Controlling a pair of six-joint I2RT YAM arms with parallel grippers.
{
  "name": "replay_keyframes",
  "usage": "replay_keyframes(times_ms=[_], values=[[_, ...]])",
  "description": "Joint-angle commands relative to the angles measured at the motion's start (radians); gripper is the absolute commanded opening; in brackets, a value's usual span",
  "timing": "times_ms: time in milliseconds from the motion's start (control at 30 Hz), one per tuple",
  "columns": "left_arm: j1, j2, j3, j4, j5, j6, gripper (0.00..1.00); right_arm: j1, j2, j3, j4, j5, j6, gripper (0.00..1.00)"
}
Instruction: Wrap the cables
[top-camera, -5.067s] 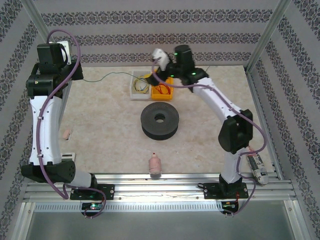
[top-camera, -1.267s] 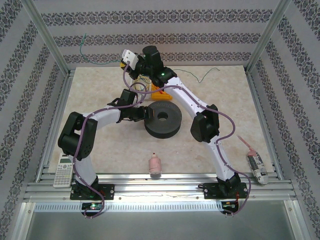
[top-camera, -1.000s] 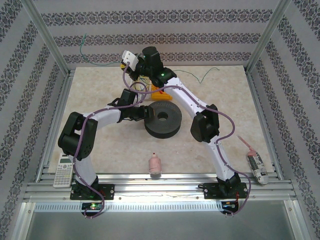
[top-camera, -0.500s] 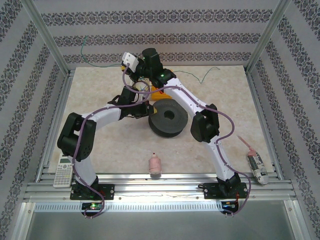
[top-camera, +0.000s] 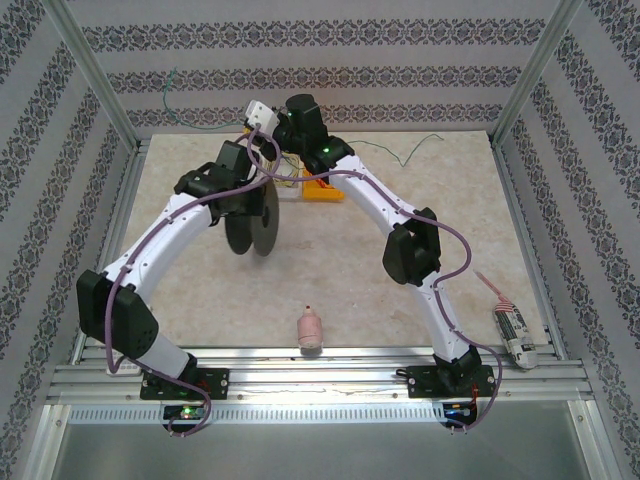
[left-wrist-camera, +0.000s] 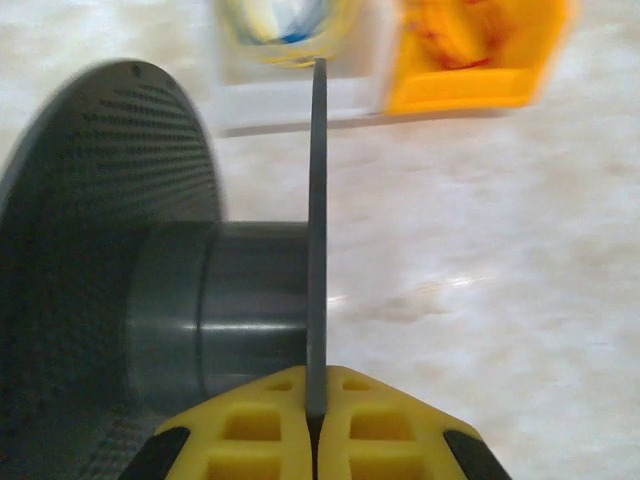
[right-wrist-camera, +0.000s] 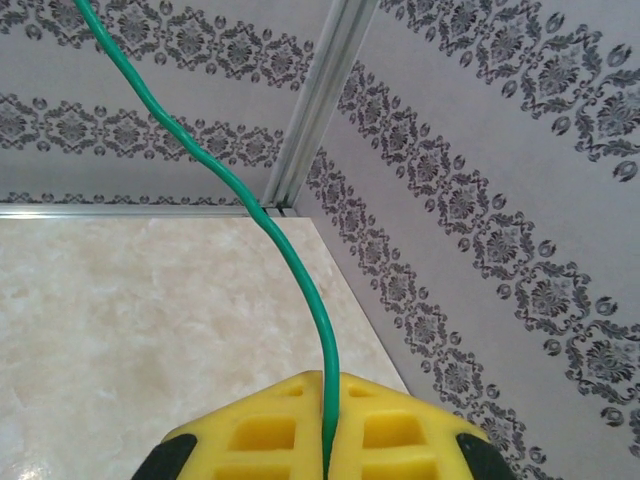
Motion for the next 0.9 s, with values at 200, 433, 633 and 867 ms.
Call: replay_keyframes(times_ms=[200, 433, 633, 867], values=[[0.013, 0.059, 0.030, -0.193, -0.275, 0.114, 0.00, -0.023, -0.007, -0.075, 0.040, 0.084, -0.011, 0.00], [0.126, 0.075, -0.005, -0.101, -0.174, 0.139, 0.00, -0.040, -0.011, -0.123, 0.054, 0.094, -0.015, 0.00], [0.194, 0.082, 0.008, -0.100, -0.162, 0.198, 0.00, -0.042, 0.004, -0.124, 0.060, 0.095, -0.031, 0.00], [0.238, 0.089, 0.024, -0.097, -0.150, 0.232, 0.00, -0.043, 0.022, -0.115, 0.063, 0.095, -0.031, 0.00]])
